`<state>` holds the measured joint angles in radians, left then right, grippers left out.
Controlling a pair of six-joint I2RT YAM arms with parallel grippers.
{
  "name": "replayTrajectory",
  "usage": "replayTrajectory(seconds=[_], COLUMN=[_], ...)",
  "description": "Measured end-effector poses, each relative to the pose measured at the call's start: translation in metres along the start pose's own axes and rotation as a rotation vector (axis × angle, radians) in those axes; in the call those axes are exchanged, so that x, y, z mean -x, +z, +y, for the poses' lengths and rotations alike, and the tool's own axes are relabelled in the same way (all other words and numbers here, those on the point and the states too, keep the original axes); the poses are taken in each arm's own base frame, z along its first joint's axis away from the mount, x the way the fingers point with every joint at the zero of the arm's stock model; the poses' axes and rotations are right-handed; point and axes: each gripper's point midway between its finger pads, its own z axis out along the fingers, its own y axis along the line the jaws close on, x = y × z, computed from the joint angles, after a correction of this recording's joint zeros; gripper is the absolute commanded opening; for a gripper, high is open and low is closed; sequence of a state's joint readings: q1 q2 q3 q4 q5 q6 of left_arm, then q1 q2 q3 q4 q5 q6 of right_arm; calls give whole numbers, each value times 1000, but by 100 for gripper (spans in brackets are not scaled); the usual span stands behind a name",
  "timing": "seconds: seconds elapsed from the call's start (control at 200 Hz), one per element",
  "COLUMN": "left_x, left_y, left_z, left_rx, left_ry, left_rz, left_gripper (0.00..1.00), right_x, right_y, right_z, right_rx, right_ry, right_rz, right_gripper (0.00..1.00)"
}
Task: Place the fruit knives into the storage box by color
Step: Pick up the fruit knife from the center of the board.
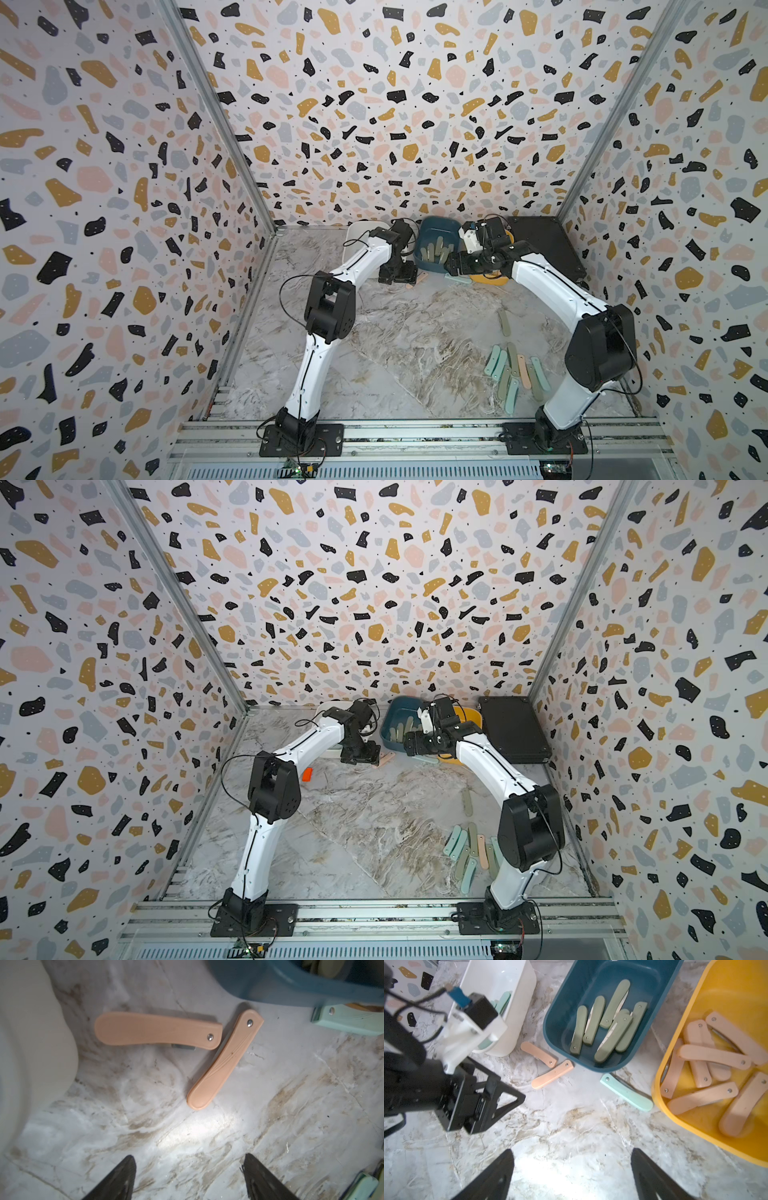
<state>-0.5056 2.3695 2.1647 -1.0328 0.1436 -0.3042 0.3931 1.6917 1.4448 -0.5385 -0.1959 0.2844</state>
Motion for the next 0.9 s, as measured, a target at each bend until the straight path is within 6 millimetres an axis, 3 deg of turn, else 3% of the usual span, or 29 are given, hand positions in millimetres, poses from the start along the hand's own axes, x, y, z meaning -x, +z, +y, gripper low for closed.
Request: replayTrajectory(seconds=[0.23, 0.41, 0.561, 0.756, 0.901], left_x=[0, -1, 7, 11, 17], left_y=[23, 52, 53, 54, 55], left_z=[-21, -22, -13, -6, -8], left_rx=[29, 81, 120, 152, 151], left_ry=[100, 135, 142, 150, 152], left_rz=[17, 48, 25, 13, -4], left_gripper=[76, 74, 67, 65, 55], right_x=[-31, -33, -30, -30, -30], right_y=[12, 10, 2, 0, 0], right_z=[-5, -4, -2, -2, -2], right_rx=[10, 18, 23, 22, 19], right_ry=[21, 21, 15, 14, 14], right_rz=[62, 56, 31, 27, 27], right_gripper=[91, 92, 92, 92, 92])
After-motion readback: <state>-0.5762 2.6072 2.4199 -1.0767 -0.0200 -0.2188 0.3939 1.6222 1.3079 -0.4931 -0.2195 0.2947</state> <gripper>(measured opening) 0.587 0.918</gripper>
